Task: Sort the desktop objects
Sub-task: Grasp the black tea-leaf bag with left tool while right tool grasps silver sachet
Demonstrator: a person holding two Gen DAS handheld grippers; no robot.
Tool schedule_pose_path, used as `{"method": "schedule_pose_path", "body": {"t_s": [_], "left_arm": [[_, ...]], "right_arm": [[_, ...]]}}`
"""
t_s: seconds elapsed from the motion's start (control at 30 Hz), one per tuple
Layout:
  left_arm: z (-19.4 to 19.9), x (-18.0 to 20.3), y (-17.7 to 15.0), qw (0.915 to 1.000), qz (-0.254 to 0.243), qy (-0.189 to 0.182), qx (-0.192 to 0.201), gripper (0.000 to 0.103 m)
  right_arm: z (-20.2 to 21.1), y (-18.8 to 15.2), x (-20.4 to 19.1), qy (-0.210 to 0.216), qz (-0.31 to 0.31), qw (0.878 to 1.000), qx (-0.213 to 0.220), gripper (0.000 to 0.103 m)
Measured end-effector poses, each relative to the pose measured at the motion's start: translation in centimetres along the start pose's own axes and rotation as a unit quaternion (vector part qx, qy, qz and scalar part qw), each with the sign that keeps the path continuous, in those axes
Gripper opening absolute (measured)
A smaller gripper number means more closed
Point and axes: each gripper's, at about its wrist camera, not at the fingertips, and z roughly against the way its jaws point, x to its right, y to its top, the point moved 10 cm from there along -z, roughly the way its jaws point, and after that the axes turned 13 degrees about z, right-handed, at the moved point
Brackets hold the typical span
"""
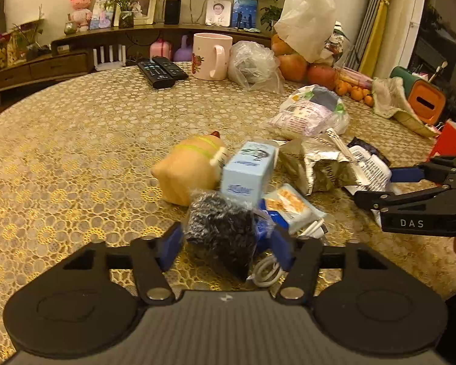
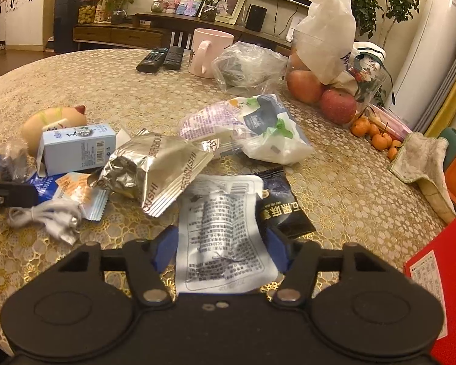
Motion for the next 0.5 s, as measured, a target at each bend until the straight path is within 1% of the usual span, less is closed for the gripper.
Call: {"method": "schedule_pose_path", "body": {"t_s": [0.03,0.1,0.13,0.3,0.5], "left_arm": [[0.1,0.0,0.0,1.0000,0.003,-0.001,0.000,0.047],[0.2,0.0,0.1,1.0000,0.005,-0.003,0.001,0.043],[0.3,-0.1,0.2,1.0000,0.006,-0.002,0.003,0.037],[0.7,-0.2,0.4,0.9999,0.012,0.000,0.003,0.033],[1.7,0.1,0.0,0.9999,0.011,0.004,0.006,0.033]], "right_arm": [[0.1,0.0,0.0,0.002,-0.003,1.000,0.000,0.061],[0.3,0.0,0.1,0.007,-0.009,1.000,0.001,0.060],[0.4,-0.1,0.1,0.008,-0.011,1.000,0.001,0.059],[1.3,-0.4,0.6,0.011,-0.029,1.000,0.001,0.058],[2.8,-1.3,0.9,0.008,-0.042,0.999,0.002,0.058]]}}
